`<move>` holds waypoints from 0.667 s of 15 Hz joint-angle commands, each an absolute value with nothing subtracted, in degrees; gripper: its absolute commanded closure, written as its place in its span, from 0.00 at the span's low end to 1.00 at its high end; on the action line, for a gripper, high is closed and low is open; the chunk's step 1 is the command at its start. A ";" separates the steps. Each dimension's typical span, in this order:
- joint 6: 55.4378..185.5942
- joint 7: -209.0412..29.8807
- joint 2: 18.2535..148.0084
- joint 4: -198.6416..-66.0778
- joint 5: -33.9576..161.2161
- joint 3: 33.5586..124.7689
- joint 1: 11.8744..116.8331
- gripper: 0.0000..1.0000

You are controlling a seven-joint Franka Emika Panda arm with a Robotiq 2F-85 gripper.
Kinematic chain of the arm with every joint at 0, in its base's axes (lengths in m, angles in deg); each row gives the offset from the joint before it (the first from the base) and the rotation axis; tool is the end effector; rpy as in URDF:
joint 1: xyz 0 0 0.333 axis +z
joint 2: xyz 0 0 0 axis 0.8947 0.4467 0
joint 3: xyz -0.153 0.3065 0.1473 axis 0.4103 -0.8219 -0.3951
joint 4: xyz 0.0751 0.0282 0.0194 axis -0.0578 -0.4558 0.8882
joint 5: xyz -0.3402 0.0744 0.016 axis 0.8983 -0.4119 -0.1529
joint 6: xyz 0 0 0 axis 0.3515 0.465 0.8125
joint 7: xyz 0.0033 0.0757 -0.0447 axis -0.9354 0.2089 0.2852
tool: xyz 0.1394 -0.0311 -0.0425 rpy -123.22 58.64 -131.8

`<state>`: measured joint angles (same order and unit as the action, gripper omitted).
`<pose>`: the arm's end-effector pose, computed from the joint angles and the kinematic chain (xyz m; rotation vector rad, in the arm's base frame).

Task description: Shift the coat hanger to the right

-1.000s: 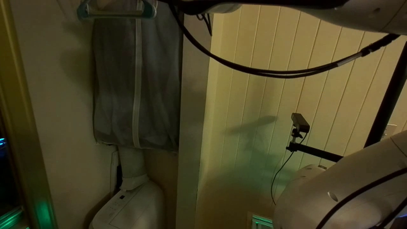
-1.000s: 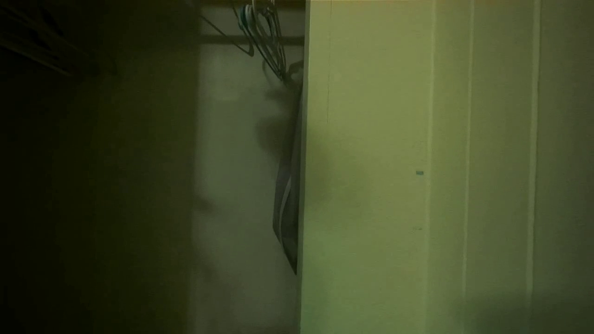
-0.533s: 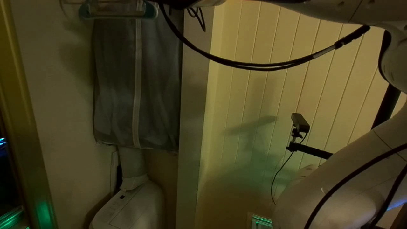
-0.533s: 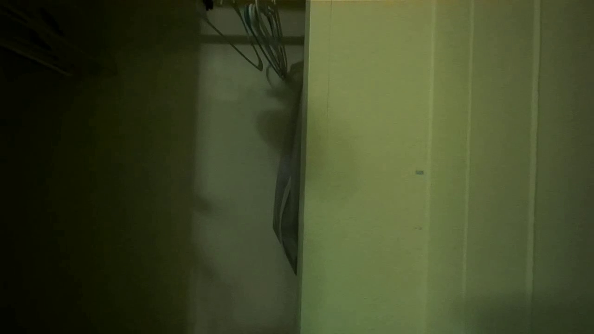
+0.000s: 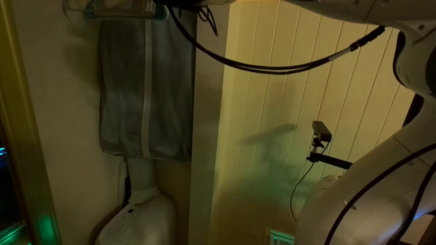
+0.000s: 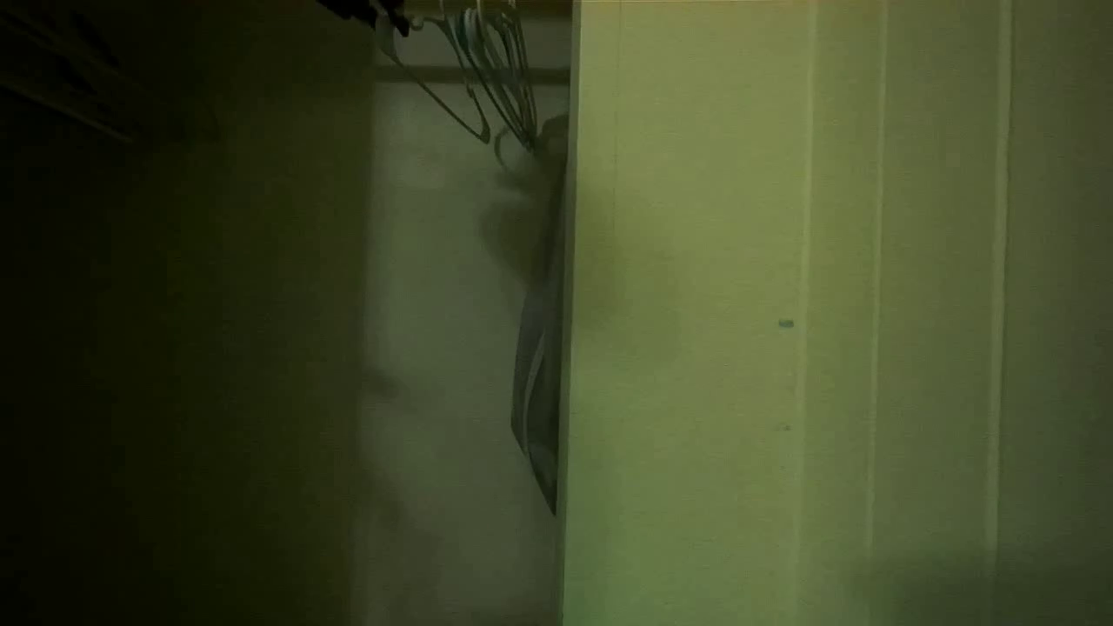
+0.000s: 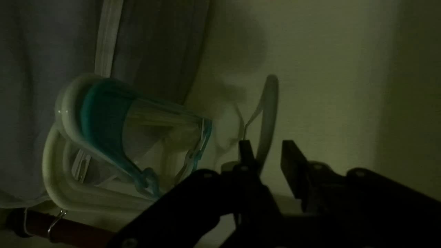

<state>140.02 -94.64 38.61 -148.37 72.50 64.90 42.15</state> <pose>0.3902 -0.0344 0.8763 2.2929 -0.2295 1.7021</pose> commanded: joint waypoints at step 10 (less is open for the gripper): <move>152.71 -79.49 27.88 -157.31 72.88 70.40 62.13 0.00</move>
<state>160.06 -85.21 33.70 -151.42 73.88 67.07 53.83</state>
